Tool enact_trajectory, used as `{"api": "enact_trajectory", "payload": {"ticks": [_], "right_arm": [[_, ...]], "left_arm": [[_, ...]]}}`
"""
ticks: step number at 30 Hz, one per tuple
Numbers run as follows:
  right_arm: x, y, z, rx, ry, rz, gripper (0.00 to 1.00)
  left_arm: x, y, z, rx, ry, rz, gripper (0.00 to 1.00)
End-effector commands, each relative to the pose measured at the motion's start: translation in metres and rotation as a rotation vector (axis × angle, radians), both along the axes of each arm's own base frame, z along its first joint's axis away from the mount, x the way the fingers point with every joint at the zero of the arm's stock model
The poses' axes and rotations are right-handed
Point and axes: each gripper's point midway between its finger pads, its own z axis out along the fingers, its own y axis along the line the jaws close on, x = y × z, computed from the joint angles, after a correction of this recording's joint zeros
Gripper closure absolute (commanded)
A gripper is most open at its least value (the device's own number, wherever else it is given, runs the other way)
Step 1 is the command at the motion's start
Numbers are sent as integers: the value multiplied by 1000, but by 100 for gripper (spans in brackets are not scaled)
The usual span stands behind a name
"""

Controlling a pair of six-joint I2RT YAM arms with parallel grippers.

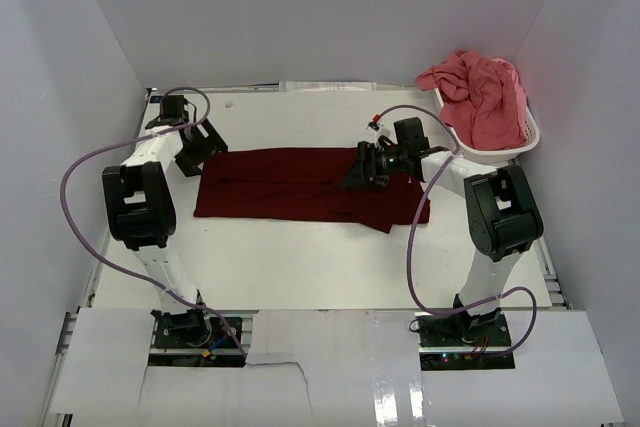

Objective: Fold and stack the t-shirts
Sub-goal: Fold the other side of the tshirt into a rectangle

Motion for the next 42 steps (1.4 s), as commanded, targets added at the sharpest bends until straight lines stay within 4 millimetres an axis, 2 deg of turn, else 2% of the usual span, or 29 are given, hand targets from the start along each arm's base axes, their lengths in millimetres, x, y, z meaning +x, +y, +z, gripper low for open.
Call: {"api": "enact_trajectory", "payload": {"ticks": [1, 4, 9, 14, 20, 29, 33, 34, 37, 38, 41, 42], "right_arm": [[12, -7, 3, -35, -40, -21, 30], [13, -8, -2, -47, -40, -23, 30], [15, -11, -12, -75, -37, -32, 32], [16, -12, -16, -78, -28, -33, 32], [17, -14, -18, -89, -29, -39, 32], [18, -18, -20, -95, -30, -49, 34], [22, -23, -22, -111, -37, -69, 37], [22, -26, -24, -115, -33, -78, 37], [23, -29, -23, -116, -37, -85, 37], [22, -29, -23, -117, -36, -85, 37], [21, -32, -22, -116, -38, -89, 37], [22, -32, -21, -115, -42, -91, 37]], "left_arm": [[1, 3, 33, -87, -117, 42, 2], [0, 5, 33, -157, -137, 52, 2], [-7, -6, 27, -251, -103, 30, 2], [-16, -11, 35, -268, -117, 30, 2], [-23, -21, 23, -343, -71, 30, 2], [-24, -17, 9, -328, -43, 52, 2], [-20, -3, -2, -252, -33, 83, 7], [-20, 0, -10, -242, -16, 87, 8], [-15, 5, -16, -219, -10, 98, 18], [-14, 6, -22, -215, 0, 98, 31], [-11, 9, -29, -200, 9, 96, 55], [-11, 9, -29, -198, 9, 95, 78]]}}
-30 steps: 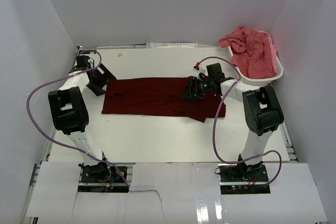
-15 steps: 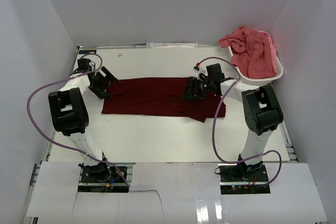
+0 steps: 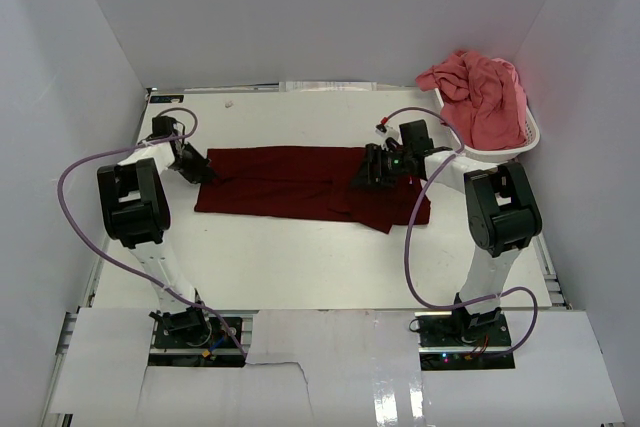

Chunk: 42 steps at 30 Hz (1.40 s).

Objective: Fold and stack the t-shirts
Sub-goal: Fold the other side of the tshirt into a rectangle

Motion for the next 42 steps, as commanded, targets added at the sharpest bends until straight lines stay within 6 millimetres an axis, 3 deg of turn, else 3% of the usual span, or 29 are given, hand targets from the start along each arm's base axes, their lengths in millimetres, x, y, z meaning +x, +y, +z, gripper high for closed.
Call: {"api": "enact_trajectory", "payload": {"ticks": [1, 2, 10, 13, 17, 27, 37, 38, 42], "right_arm": [[2, -4, 8, -2, -38, 2, 37], [2, -5, 8, -4, -36, 2, 37], [3, -13, -9, -59, -7, -29, 39], [3, -23, -28, -137, 41, -49, 51], [-5, -38, -60, -255, 120, -61, 92], [-11, -70, -82, -437, 140, -111, 92], [-12, -71, -84, -447, 149, -104, 92], [-12, -71, -84, -448, 148, -101, 92], [-11, -71, -82, -450, 144, -102, 92]], "left_arm": [[15, 11, 8, 57, -44, 1, 94], [14, 13, 8, 70, -40, 5, 100], [15, 28, 23, 164, -54, 15, 97], [16, 34, 33, 197, -69, 13, 96], [20, 36, 44, 210, -89, 8, 96], [25, 41, 45, 244, -92, 4, 96], [28, 67, 42, 378, -58, 28, 95], [28, 68, 39, 380, -50, 23, 94], [27, 71, 38, 400, -32, 31, 34]]}}
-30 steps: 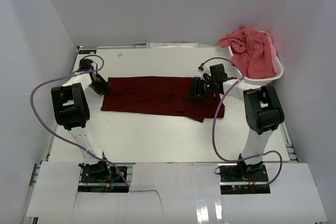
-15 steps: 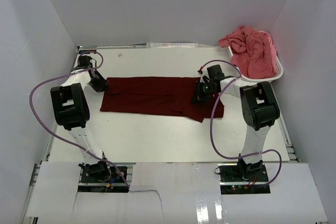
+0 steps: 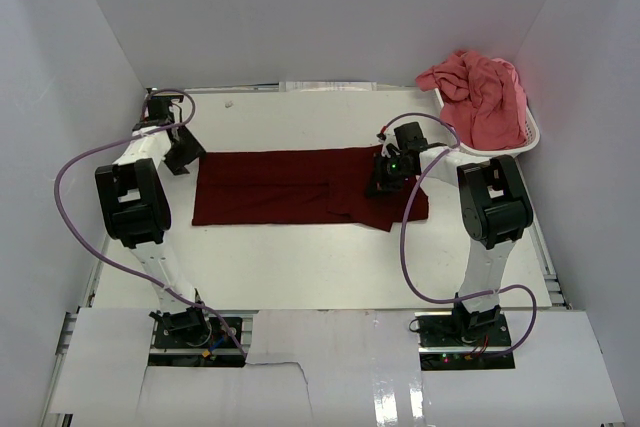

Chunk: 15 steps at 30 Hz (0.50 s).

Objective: Fold and stack the t-shirts
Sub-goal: Fold the other side of the tshirt into a rectangle, then rotate the tshirt 90 degrees

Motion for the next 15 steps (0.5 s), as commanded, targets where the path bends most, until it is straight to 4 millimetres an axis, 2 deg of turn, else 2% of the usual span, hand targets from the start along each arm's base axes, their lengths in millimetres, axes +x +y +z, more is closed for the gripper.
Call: {"api": "enact_trajectory", "payload": {"ticks": [1, 3, 8, 10, 12, 13, 14, 15], "right_arm": [[-13, -38, -34, -200, 61, -27, 92], [-12, -37, -33, -200, 59, -25, 92], [-11, -37, -33, -197, 57, -22, 92], [-10, -38, -33, -205, 55, -22, 92], [-11, -40, -36, -217, 62, -20, 92], [-11, -39, -36, -216, 64, -19, 92], [-10, -39, -35, -215, 63, -20, 92], [-10, -39, -34, -213, 60, -19, 92]], "left_arm": [[3, 13, 14, 66, -15, 31, 30], [-2, 15, 15, 84, -7, 42, 27], [-21, 23, 20, 123, 34, 106, 28], [-17, 20, 38, 121, -20, 97, 28], [-7, 10, 51, 110, -67, 56, 28], [-1, -9, 56, 93, -88, -14, 28], [4, -19, 61, 96, -102, -47, 28], [13, -43, 71, 102, -132, -106, 28]]}}
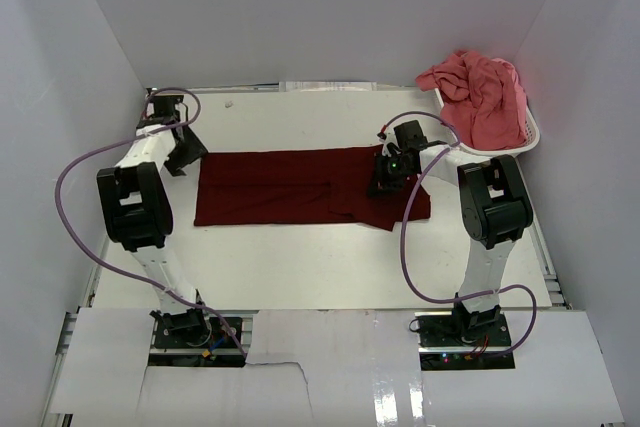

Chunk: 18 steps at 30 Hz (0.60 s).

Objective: Fold and stack the t-shirts
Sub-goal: Rotate the tshirt 90 degrees

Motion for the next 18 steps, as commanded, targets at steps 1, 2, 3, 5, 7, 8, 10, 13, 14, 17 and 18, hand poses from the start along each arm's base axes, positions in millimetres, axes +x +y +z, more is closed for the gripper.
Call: {"api": "enact_trajectory", "payload": {"ticks": [1, 2, 3, 5, 7, 8, 10, 13, 14, 17, 18], "right_arm": [[-11, -34, -34, -178, 57, -16, 92], [-10, -34, -33, -178, 54, -17, 92], [-11, -34, -33, -180, 56, -17, 92], [-9, -34, -31, -180, 52, -18, 92], [-10, -34, -30, -179, 52, -17, 92], [-9, -34, -29, -179, 51, -17, 92], [-9, -34, -28, -177, 50, -17, 92], [-8, -34, -25, -178, 41, -19, 92], [-7, -34, -24, -178, 36, -20, 92], [-7, -34, -24, -184, 36, -21, 92], [-6, -35, -24, -188, 34, -23, 92]], "left_arm": [[31, -58, 68, 26, -183, -176, 28], [35, -62, 74, 63, -197, -189, 28], [39, -87, 81, 67, -221, -243, 28], [47, -104, 91, 39, -284, -297, 28], [48, -111, 88, 10, -299, -324, 28], [50, -111, 79, 8, -281, -327, 28], [55, -110, 71, 18, -260, -320, 28], [58, -105, 51, 36, -205, -312, 30], [59, -104, 45, 41, -191, -306, 31], [60, -102, 36, 50, -169, -300, 37], [60, -99, 29, 61, -152, -291, 40]]}}
